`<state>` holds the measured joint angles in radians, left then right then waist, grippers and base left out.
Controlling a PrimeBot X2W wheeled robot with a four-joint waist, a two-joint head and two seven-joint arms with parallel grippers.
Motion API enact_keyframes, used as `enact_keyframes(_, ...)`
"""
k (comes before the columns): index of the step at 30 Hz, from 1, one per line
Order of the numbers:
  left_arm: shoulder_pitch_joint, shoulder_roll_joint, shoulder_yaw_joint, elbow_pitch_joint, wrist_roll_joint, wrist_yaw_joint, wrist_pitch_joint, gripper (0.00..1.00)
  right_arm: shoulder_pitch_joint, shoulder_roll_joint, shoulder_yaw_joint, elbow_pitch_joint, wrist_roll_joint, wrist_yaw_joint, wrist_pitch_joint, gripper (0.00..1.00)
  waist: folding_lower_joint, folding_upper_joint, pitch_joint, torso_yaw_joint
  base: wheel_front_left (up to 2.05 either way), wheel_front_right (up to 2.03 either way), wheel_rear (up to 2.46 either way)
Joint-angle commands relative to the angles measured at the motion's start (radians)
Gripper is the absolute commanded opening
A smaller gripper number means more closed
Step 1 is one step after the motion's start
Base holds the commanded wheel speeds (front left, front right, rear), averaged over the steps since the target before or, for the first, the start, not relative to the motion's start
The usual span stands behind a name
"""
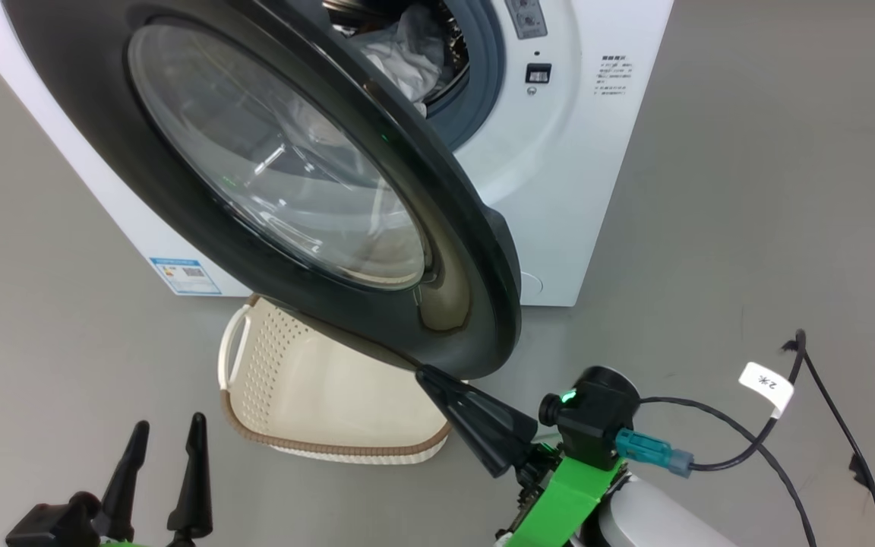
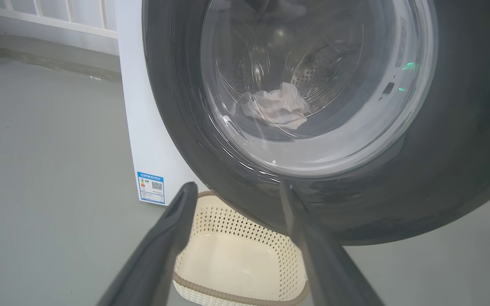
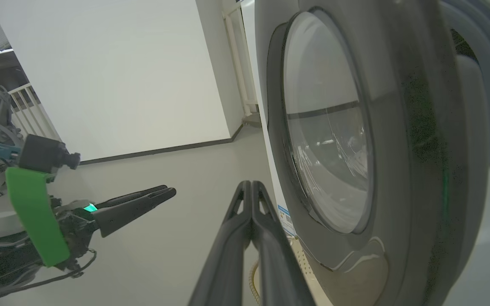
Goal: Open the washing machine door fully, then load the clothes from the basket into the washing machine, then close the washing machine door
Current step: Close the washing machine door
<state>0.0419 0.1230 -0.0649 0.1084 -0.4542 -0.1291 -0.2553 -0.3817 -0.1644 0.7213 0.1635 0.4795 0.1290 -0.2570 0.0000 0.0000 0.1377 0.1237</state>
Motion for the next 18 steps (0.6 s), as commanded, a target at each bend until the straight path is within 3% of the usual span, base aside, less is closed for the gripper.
enact_keyframes(1, -0.039, 0.009, 0.037, -0.024, 0.0, -0.002, -0.006, 1.0, -0.012, 0.014, 0.014, -0.001, 0.01, 0.002, -0.005, 0.0, 0.0, 0.0, 0.006, 0.002, 0.0, 0.0, 0.0)
enact_keyframes(9, -0.058, 0.004, 0.036, -0.023, -0.004, -0.002, -0.006, 1.0, -0.026, 0.028, -0.021, 0.121, 0.013, 0.002, -0.005, 0.0, 0.0, 0.0, 0.033, 0.007, 0.0, 0.0, 0.0)
enact_keyframes(18, -0.073, 0.004, 0.025, -0.02, -0.007, -0.002, -0.006, 1.0, -0.053, 0.037, -0.086, 0.173, 0.01, 0.002, -0.005, 0.0, 0.0, 0.0, 0.055, 0.013, 0.0, 0.0, 0.0)
